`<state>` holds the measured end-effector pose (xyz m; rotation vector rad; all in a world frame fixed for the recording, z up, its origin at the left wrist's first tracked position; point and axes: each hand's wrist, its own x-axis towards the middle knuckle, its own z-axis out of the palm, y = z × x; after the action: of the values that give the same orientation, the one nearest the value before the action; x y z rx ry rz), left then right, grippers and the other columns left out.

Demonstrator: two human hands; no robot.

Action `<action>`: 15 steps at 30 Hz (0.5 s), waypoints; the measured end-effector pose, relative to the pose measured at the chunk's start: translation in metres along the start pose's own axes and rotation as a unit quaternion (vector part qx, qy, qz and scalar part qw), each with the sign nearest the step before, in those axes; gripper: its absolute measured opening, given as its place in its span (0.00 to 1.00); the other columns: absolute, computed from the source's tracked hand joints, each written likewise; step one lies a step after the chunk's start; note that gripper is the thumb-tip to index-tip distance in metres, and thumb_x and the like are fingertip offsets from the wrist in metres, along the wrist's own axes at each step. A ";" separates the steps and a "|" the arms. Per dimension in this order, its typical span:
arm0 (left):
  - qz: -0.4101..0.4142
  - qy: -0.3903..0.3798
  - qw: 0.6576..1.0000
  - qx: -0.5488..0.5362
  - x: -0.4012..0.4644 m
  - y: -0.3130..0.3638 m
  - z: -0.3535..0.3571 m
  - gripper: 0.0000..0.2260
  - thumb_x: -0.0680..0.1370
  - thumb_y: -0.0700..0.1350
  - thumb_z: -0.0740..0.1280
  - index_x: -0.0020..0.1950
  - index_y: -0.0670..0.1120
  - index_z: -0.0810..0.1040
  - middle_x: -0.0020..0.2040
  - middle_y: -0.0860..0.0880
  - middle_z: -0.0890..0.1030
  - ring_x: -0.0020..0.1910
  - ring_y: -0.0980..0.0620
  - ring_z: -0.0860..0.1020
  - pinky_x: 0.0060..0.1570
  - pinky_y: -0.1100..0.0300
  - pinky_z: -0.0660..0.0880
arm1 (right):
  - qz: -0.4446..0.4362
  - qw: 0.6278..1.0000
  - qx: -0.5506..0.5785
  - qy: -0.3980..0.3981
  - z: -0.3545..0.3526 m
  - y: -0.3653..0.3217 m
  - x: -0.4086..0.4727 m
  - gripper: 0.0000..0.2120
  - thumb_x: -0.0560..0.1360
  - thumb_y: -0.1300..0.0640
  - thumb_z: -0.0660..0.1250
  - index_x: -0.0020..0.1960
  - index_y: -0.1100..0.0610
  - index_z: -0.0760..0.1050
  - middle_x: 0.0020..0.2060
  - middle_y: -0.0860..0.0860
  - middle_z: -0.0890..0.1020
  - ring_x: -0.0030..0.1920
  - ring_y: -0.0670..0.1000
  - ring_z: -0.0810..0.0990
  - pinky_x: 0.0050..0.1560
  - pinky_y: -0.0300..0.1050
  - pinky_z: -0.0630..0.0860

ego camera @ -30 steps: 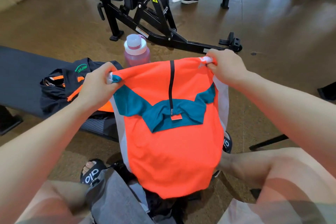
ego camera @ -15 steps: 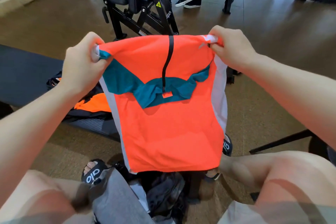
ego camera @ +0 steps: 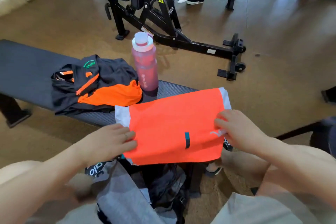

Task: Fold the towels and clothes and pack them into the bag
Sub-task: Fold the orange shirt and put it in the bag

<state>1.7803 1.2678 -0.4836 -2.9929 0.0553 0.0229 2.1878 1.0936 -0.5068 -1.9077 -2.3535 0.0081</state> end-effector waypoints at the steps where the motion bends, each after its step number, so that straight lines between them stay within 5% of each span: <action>1: 0.018 -0.015 1.000 0.009 0.002 0.006 0.004 0.09 0.72 0.40 0.68 0.48 0.49 0.70 0.44 0.48 0.74 0.40 0.45 0.73 0.39 0.53 0.71 | -0.004 1.000 -0.012 -0.013 0.006 -0.004 -0.005 0.10 0.70 0.52 0.57 0.44 0.53 0.75 0.42 0.53 0.77 0.41 0.59 0.78 0.40 0.51 0.73; 8: -0.064 -0.073 0.994 -0.050 0.003 0.020 0.017 0.15 0.64 0.45 0.62 0.50 0.52 0.69 0.48 0.51 0.73 0.41 0.49 0.74 0.35 0.56 0.73 | 0.031 0.998 -0.028 -0.056 0.007 -0.017 -0.008 0.13 0.66 0.48 0.55 0.41 0.52 0.75 0.45 0.53 0.76 0.44 0.59 0.78 0.40 0.51 0.73; 11: -0.211 -0.046 0.967 -0.137 -0.006 0.021 0.024 0.17 0.64 0.45 0.66 0.51 0.51 0.71 0.51 0.51 0.70 0.45 0.48 0.73 0.41 0.51 0.75 | 0.084 0.988 0.070 -0.109 0.004 -0.015 -0.012 0.18 0.66 0.42 0.55 0.43 0.52 0.76 0.52 0.53 0.76 0.55 0.58 0.76 0.47 0.52 0.74; 13: -0.422 -0.010 0.871 -0.250 -0.007 0.022 0.028 0.19 0.66 0.44 0.70 0.53 0.49 0.69 0.53 0.51 0.67 0.50 0.47 0.70 0.47 0.51 0.73 | 0.170 0.951 0.215 -0.141 -0.005 -0.016 -0.010 0.14 0.65 0.42 0.62 0.43 0.49 0.76 0.54 0.50 0.75 0.57 0.52 0.73 0.55 0.48 0.73; 15: -0.622 0.029 0.680 -0.387 0.000 0.024 0.030 0.21 0.64 0.43 0.75 0.51 0.46 0.68 0.52 0.48 0.67 0.49 0.46 0.70 0.45 0.52 0.71 | 0.286 0.879 0.372 -0.079 -0.006 -0.009 -0.002 0.12 0.64 0.58 0.73 0.47 0.51 0.78 0.53 0.51 0.77 0.53 0.49 0.75 0.50 0.44 0.73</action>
<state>1.7791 1.2483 -0.5165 -2.9043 -2.4624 -0.2523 2.1801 1.0893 -0.5003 -2.0836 -1.3970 0.9859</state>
